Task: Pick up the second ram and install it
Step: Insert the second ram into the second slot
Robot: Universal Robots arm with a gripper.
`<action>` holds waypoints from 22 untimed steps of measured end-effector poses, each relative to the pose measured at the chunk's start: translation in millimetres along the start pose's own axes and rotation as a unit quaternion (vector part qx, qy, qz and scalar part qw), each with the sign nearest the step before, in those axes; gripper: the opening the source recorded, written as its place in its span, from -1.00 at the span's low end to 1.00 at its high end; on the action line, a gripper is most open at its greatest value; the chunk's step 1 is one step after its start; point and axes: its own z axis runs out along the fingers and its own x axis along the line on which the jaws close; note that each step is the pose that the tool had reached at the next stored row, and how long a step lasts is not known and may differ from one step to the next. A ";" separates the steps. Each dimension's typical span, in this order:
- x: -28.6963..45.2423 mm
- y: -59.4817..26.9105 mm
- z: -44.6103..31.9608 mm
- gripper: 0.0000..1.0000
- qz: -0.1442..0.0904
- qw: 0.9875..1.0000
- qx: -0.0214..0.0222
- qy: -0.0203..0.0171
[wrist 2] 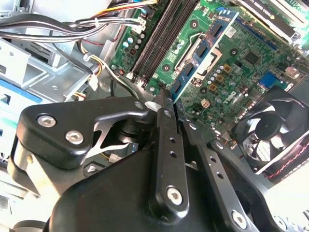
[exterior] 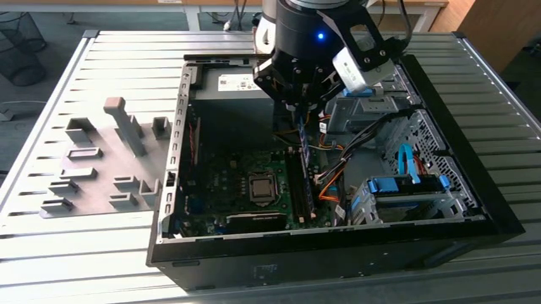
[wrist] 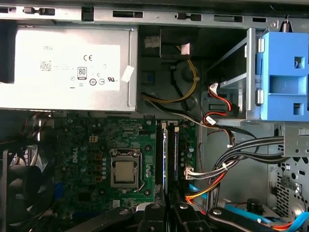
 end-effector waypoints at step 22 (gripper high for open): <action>0.1 -0.6 6.2 -0.72 0.001 1.000 0.000 0.000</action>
